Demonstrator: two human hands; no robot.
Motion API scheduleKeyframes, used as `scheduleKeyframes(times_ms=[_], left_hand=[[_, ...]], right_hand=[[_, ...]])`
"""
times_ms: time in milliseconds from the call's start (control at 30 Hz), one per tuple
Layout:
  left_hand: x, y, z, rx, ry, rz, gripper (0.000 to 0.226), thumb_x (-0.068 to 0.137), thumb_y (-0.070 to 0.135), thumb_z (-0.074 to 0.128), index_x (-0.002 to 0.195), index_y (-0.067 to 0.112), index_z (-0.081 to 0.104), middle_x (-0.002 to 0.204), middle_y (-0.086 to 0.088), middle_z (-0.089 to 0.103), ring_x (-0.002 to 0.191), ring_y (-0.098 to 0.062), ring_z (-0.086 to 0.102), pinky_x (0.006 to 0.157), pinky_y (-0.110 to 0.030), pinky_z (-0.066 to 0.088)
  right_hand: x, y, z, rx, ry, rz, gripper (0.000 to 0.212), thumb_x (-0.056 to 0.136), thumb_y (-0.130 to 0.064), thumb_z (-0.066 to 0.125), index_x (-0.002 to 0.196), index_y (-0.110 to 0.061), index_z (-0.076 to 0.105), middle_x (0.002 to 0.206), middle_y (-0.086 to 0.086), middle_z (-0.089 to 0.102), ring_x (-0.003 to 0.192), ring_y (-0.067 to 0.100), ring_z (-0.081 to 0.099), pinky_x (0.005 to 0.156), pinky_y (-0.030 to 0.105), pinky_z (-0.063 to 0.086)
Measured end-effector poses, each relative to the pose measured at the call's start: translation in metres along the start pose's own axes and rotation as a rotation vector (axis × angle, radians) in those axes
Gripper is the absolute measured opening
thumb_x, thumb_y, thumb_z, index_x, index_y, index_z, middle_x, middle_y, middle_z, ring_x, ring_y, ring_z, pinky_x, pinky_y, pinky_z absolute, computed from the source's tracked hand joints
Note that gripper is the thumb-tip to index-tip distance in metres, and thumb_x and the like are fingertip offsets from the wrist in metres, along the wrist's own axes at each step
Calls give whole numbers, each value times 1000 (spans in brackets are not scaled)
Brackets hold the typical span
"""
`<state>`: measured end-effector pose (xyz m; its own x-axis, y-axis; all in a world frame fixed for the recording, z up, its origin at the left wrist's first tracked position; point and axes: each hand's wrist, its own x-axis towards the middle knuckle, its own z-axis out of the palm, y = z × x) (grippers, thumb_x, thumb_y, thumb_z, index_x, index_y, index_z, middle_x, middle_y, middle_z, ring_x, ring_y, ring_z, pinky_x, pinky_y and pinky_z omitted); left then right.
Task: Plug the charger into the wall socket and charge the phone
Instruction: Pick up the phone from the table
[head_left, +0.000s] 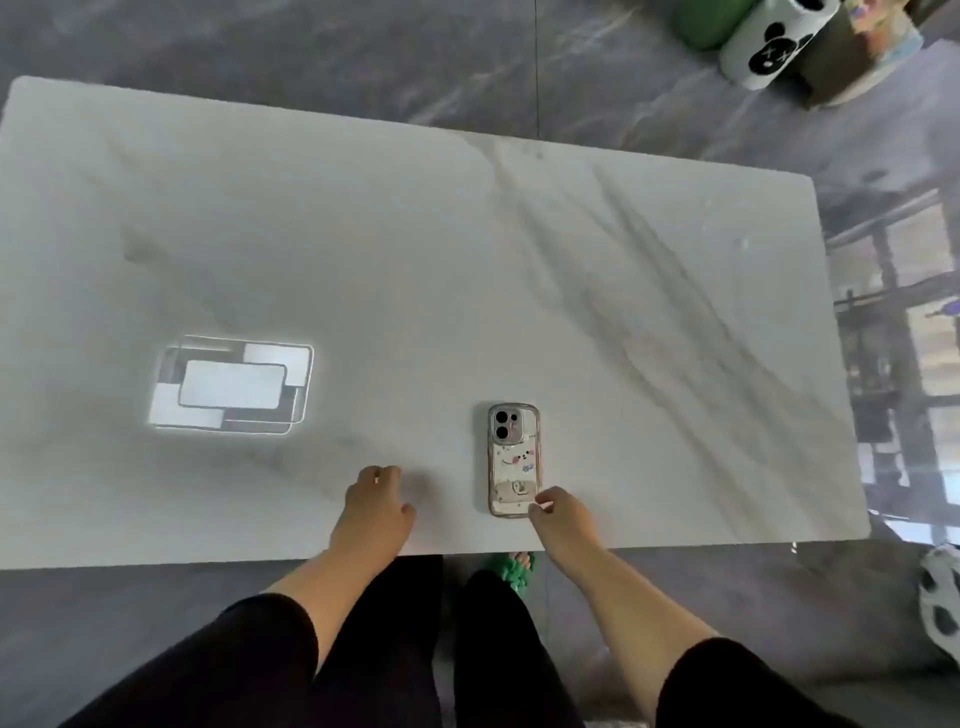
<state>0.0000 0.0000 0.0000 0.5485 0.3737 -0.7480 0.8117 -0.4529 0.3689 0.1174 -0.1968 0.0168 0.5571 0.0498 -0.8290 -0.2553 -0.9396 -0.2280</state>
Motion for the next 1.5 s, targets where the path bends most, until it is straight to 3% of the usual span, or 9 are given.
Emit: scheduleKeyframes(times_ms=[133, 233, 333, 467, 733, 1033, 1200, 1333, 1500], left_hand=[[44, 14, 18, 108, 69, 87, 72, 84, 25, 57, 146, 16, 22, 155, -15, 14, 141, -34, 16, 109, -47, 34], [73, 19, 37, 253, 16, 68, 104, 75, 53, 65, 148, 30, -5, 159, -9, -13, 145, -36, -7, 111, -60, 21], [89, 16, 54, 334, -27, 49, 134, 55, 79, 62, 139, 34, -33, 148, -11, -43, 138, -41, -31, 108, -67, -7], [102, 13, 64, 318, -97, -53, 152, 28, 88, 57, 125, 38, -49, 125, -4, -67, 120, -34, -57, 89, -64, -35], [112, 8, 65, 345, -148, -72, 158, 18, 83, 60, 124, 42, -49, 126, -3, -66, 115, -33, -60, 76, -60, -47], [105, 17, 58, 417, -148, -90, 160, 29, 74, 73, 117, 40, -56, 122, -4, -69, 111, -33, -63, 87, -65, -34], [73, 31, 32, 501, -109, 52, 123, 64, 62, 70, 144, 39, -21, 156, -7, -29, 145, -36, -16, 112, -62, 14], [31, 60, 12, 539, -293, 183, 78, 85, 41, 57, 149, 28, 14, 152, -5, 34, 135, -26, 39, 109, -43, 36], [-43, 113, 39, 474, -368, 200, 55, 92, 31, 52, 143, 19, 36, 136, -7, 53, 123, -23, 52, 100, -28, 39]], right_hand=[[37, -12, 27, 115, 146, 92, 50, 87, -23, 52, 134, -11, 44, 132, 11, 49, 113, 29, 52, 85, 34, 43], [56, -17, 46, 116, 242, 188, 81, 81, -46, 58, 147, -14, 24, 150, 9, 31, 134, 29, 32, 104, 42, 32], [70, -29, 64, 112, 271, 257, 120, 64, -72, 63, 153, -20, 2, 160, 8, 9, 145, 29, 12, 116, 46, 16], [82, -42, 91, 162, 345, 328, 136, 57, -77, 65, 151, -22, -15, 161, 4, -5, 147, 29, -3, 117, 49, 6], [88, -22, 107, 112, 539, 197, 105, 75, -74, 50, 153, -19, 6, 158, 10, 11, 143, 24, 8, 114, 49, 5], [77, -10, 55, 203, 418, 174, 80, 60, -57, 71, 123, -13, 46, 120, 3, 51, 112, 25, 52, 93, 42, 45], [32, 35, 19, 693, 173, 229, 41, 71, -42, 75, 76, -16, 45, 69, 0, 51, 56, 12, 48, 50, 26, 39], [-20, 100, -6, 859, 107, 331, 35, 74, -28, 68, 98, -8, 53, 74, 2, 57, 61, 14, 56, 52, 25, 44], [-98, 211, -34, 964, 101, 333, 43, 76, -18, 67, 112, -3, 51, 79, 2, 53, 64, 12, 53, 54, 26, 41]])
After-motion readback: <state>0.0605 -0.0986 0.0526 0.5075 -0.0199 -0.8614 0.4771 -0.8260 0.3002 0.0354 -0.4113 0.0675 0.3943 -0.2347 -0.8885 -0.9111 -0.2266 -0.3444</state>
